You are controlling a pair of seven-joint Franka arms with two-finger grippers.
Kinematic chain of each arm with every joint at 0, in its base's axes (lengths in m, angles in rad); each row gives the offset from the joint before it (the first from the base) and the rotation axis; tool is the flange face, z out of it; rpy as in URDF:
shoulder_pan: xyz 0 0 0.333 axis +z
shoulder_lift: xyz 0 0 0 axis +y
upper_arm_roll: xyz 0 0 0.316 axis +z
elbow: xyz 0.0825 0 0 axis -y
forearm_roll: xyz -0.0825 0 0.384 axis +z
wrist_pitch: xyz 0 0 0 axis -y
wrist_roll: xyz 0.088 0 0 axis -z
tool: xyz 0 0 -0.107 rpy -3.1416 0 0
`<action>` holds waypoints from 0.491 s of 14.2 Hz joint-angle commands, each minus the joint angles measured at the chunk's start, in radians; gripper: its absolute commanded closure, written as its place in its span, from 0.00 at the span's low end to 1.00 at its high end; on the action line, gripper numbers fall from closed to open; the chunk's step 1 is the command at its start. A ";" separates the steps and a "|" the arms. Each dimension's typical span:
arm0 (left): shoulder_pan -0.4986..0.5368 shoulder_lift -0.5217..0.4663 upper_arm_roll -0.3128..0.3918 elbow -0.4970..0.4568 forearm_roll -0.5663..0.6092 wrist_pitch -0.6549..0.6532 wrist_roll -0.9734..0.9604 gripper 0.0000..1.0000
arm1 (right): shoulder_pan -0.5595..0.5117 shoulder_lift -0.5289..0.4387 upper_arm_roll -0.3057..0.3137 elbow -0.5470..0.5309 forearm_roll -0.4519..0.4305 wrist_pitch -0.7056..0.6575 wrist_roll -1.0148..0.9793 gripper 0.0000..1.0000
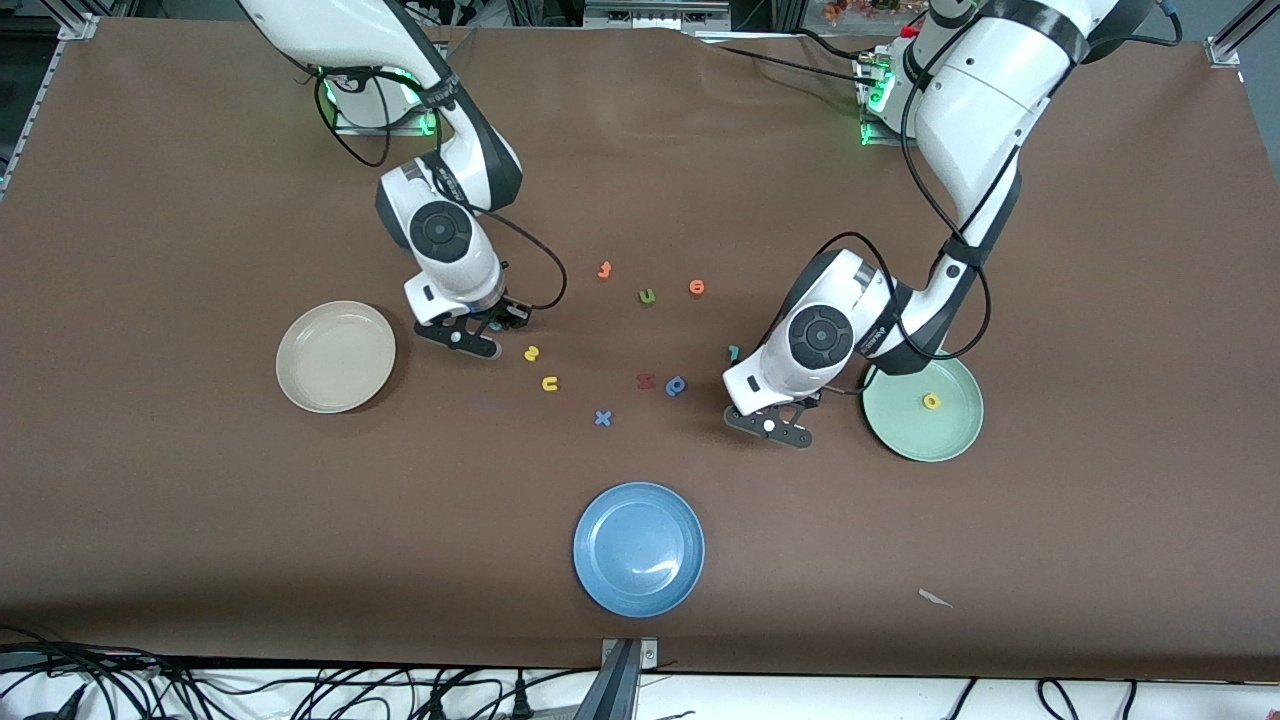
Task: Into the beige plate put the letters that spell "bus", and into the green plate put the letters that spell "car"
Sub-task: 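Grasp the teal c with the left gripper while the right gripper carries p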
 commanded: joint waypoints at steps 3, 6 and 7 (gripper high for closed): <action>-0.011 0.039 0.001 0.017 0.033 0.038 -0.082 0.40 | 0.000 -0.043 -0.147 0.003 -0.010 -0.080 -0.316 0.76; -0.013 0.051 0.001 0.015 0.033 0.046 -0.085 0.45 | 0.000 -0.053 -0.236 -0.022 -0.009 -0.070 -0.507 0.75; -0.016 0.051 0.001 0.012 0.032 0.046 -0.094 0.65 | 0.000 -0.063 -0.265 -0.038 -0.009 -0.057 -0.567 0.75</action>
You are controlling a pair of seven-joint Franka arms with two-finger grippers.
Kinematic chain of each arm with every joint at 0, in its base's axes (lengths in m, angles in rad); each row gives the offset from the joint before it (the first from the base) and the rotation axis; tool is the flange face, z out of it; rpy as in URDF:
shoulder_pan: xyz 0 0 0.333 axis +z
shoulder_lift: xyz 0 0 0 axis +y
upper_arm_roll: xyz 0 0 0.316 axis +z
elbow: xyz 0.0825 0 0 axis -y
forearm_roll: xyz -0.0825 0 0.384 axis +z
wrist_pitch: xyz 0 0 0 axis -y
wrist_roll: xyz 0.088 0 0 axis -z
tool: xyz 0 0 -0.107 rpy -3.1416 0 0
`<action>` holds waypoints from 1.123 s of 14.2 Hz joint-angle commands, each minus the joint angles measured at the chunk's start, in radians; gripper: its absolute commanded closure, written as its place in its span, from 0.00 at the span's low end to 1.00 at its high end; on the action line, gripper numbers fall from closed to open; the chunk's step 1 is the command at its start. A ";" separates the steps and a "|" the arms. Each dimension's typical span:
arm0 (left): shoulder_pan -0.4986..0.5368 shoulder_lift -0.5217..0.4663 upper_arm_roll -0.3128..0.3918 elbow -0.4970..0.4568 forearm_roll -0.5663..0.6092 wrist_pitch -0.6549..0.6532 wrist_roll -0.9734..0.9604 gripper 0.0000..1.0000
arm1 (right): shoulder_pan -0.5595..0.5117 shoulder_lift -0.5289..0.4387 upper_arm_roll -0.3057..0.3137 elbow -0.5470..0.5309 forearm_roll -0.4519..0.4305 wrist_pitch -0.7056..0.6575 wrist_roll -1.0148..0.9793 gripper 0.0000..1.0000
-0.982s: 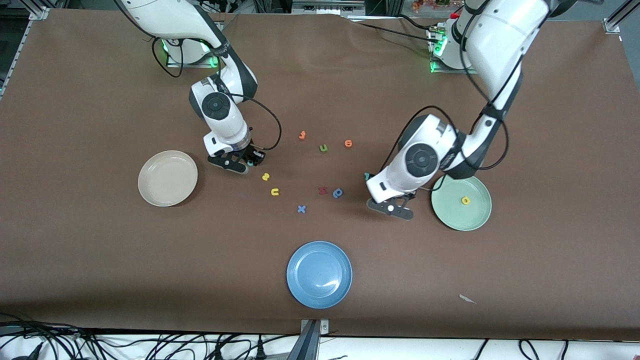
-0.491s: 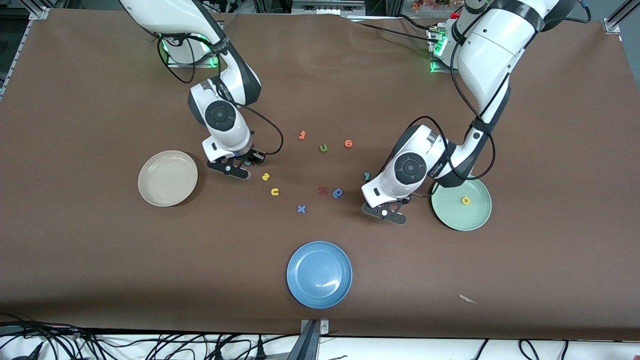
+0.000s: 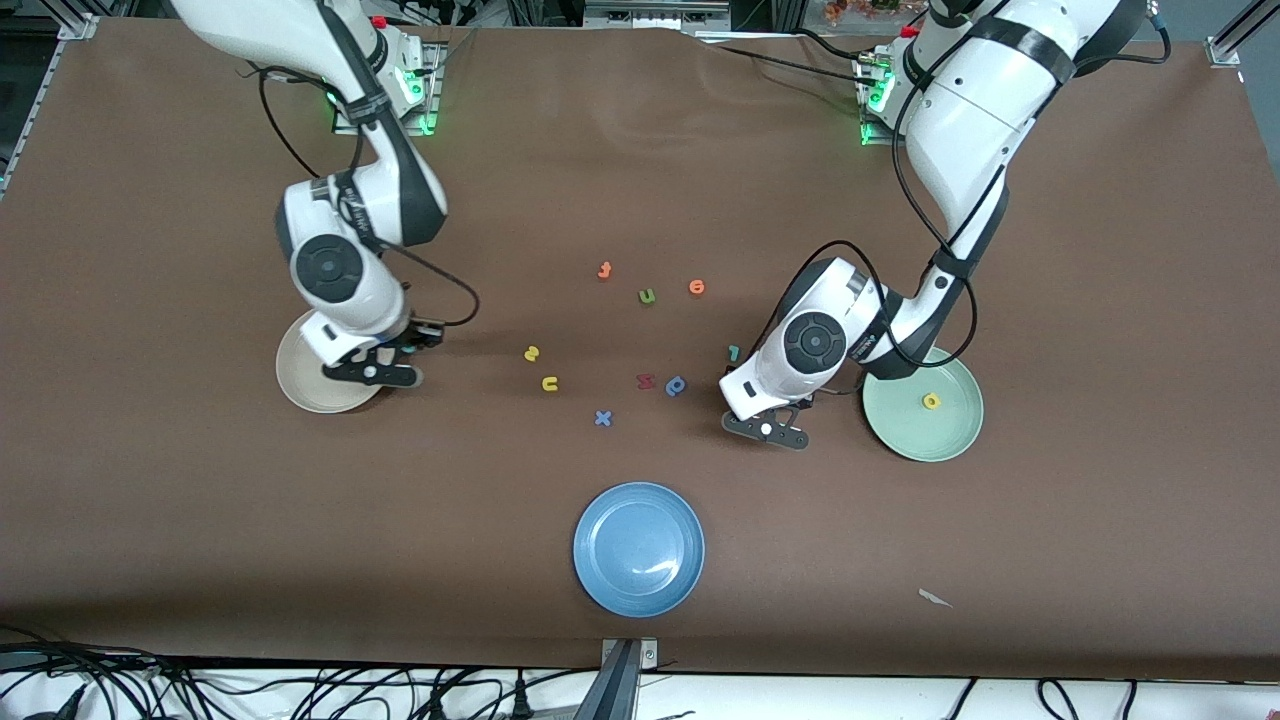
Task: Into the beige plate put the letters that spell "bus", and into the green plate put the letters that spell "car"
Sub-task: 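Grasp the teal c with the left gripper while the right gripper carries p, then release c onto green plate with the left gripper while the right gripper drops p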
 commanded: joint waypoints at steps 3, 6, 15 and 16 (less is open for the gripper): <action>-0.024 0.011 0.001 0.006 0.033 0.005 -0.082 0.90 | 0.006 -0.072 -0.107 -0.154 -0.007 0.169 -0.201 0.75; -0.007 -0.024 0.001 0.015 0.033 -0.047 -0.074 0.92 | 0.006 -0.086 -0.132 -0.273 -0.007 0.388 -0.214 0.73; 0.186 -0.135 0.015 0.002 0.105 -0.284 0.070 0.87 | 0.006 -0.088 -0.129 -0.258 0.028 0.340 -0.212 0.00; 0.206 -0.124 0.015 0.000 0.105 -0.284 0.099 0.87 | 0.007 -0.088 -0.118 -0.248 0.059 0.334 -0.186 0.00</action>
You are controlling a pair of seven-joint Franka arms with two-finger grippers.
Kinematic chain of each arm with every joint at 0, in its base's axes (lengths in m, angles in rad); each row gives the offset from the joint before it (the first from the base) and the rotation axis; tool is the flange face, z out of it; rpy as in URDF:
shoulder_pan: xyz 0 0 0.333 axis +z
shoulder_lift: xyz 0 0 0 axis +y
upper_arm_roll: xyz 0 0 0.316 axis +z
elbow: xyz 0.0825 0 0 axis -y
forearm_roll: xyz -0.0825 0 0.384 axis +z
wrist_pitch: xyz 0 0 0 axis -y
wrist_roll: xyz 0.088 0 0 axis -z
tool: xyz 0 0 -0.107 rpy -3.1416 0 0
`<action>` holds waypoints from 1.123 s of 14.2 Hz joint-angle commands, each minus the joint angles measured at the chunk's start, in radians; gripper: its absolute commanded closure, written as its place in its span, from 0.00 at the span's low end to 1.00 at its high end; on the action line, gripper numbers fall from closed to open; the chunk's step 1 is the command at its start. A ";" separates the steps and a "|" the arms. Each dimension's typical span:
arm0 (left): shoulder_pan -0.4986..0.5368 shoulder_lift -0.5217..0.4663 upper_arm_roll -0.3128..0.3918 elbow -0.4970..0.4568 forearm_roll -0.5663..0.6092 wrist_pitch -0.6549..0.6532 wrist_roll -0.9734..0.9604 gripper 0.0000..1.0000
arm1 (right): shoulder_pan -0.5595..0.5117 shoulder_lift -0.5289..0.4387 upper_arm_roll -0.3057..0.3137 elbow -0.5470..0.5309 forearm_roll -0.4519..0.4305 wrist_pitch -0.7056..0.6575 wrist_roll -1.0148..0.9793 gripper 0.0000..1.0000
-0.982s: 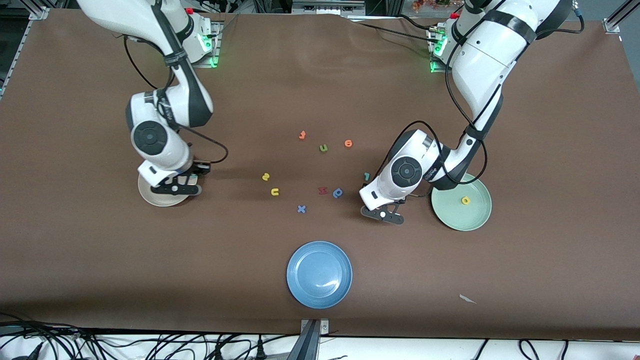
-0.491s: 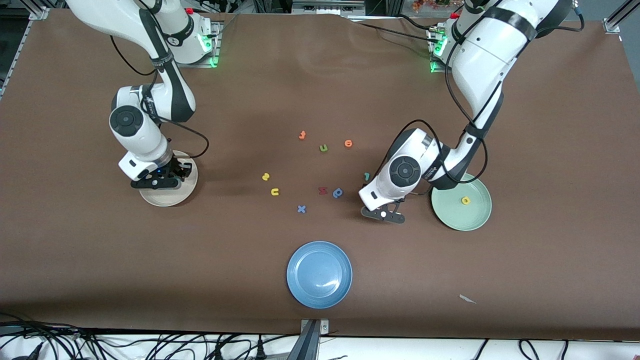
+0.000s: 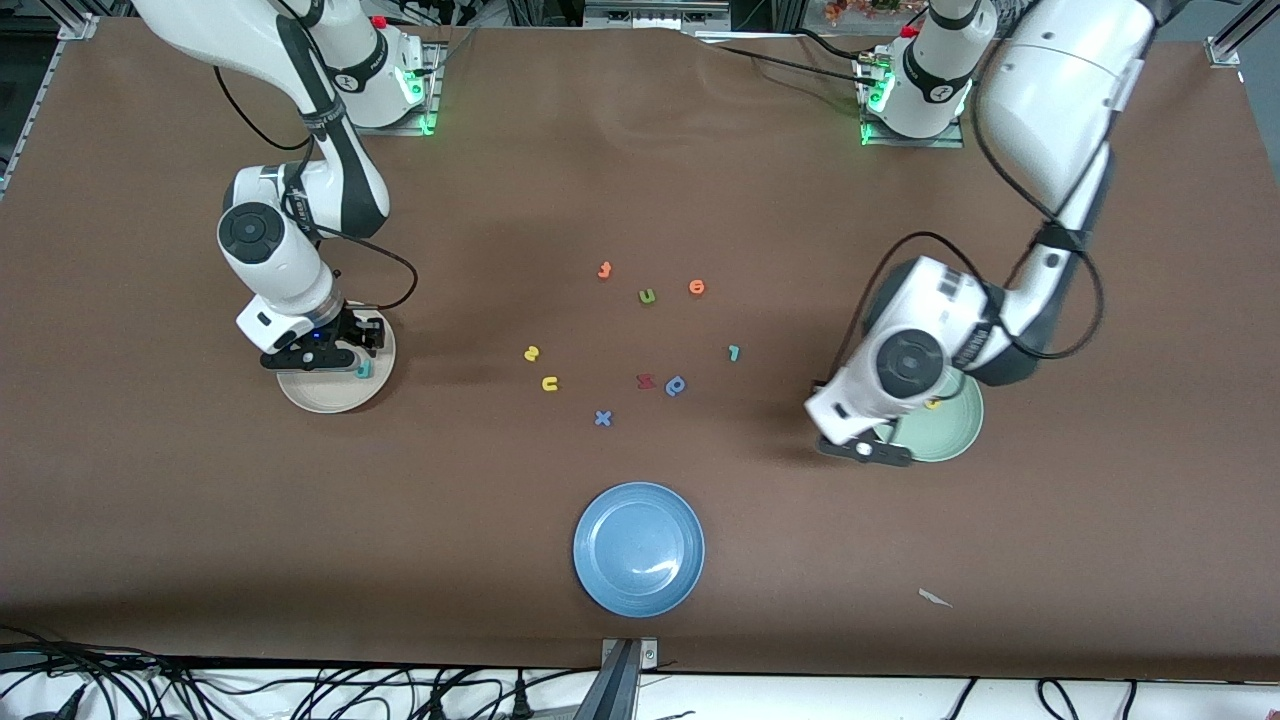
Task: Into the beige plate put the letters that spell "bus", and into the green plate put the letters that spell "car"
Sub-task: 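Release c onto green plate with the left gripper while the right gripper drops p, then grasp the teal l with the left gripper while the right gripper grasps yellow z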
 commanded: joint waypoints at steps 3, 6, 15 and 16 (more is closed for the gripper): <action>0.055 0.034 -0.008 -0.024 0.028 0.001 0.064 0.61 | 0.011 -0.019 0.084 0.047 0.119 -0.048 0.188 0.00; 0.045 0.034 -0.011 -0.015 0.019 -0.003 0.049 0.00 | 0.013 0.008 0.179 0.113 0.120 -0.068 0.458 0.00; -0.042 0.024 -0.189 -0.027 -0.027 -0.037 -0.193 0.15 | 0.097 0.246 0.251 0.411 0.119 -0.198 0.897 0.01; -0.062 0.030 -0.189 -0.024 -0.053 -0.005 -0.218 0.16 | 0.102 0.258 0.253 0.420 0.119 -0.198 0.902 0.01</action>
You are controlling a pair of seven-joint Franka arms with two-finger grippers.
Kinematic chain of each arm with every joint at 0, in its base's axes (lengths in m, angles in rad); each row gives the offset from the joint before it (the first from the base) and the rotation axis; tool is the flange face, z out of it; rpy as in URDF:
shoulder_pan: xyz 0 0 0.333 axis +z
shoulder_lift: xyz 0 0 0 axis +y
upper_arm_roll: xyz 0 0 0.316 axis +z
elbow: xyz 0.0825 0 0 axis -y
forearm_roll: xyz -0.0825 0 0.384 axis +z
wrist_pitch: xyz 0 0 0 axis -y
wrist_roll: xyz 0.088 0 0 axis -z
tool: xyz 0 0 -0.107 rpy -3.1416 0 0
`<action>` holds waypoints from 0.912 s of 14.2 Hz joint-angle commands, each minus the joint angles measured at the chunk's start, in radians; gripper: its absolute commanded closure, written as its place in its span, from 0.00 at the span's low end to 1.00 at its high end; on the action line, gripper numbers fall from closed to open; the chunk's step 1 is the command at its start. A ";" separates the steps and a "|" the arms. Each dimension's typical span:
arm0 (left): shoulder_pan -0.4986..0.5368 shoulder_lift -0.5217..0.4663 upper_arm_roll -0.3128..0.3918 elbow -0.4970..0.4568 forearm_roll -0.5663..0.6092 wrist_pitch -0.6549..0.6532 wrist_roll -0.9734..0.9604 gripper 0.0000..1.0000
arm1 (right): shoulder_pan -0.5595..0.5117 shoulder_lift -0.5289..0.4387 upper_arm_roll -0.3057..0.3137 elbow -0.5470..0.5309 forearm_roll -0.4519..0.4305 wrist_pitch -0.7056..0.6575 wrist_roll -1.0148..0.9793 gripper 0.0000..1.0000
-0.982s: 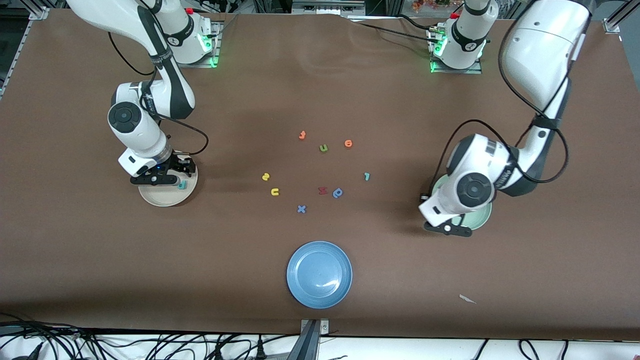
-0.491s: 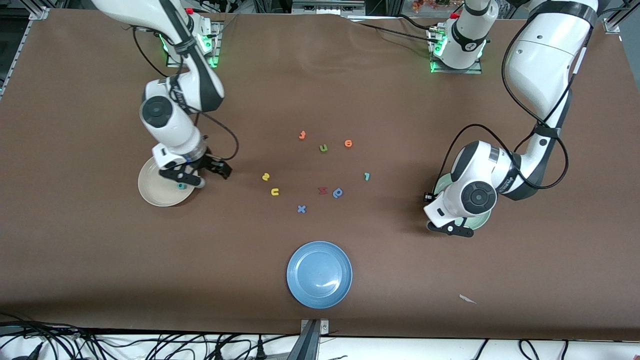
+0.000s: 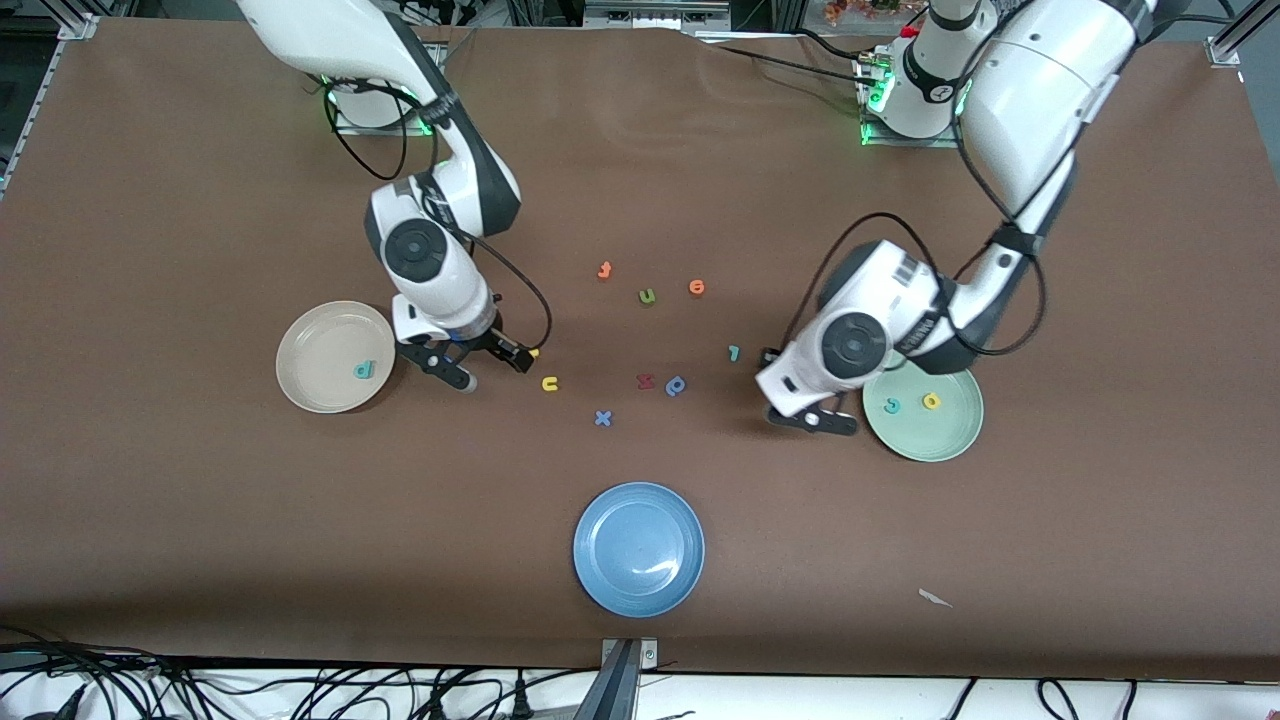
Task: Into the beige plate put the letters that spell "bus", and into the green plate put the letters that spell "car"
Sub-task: 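Grasp the teal l with the left gripper while the right gripper grasps yellow z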
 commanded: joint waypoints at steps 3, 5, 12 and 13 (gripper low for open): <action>-0.080 0.042 0.005 -0.004 -0.066 0.088 -0.083 0.21 | 0.018 0.073 0.002 0.064 0.015 -0.021 0.036 0.02; -0.087 0.068 0.007 -0.012 -0.062 0.123 -0.083 0.24 | 0.030 0.081 0.004 0.064 0.015 -0.018 0.053 0.04; -0.122 0.111 0.028 -0.027 -0.031 0.176 -0.091 0.52 | 0.044 0.092 0.014 0.055 0.023 -0.011 0.052 0.22; -0.122 0.112 0.028 -0.027 -0.031 0.176 -0.091 0.70 | 0.044 0.095 0.017 0.055 0.023 -0.006 0.050 0.23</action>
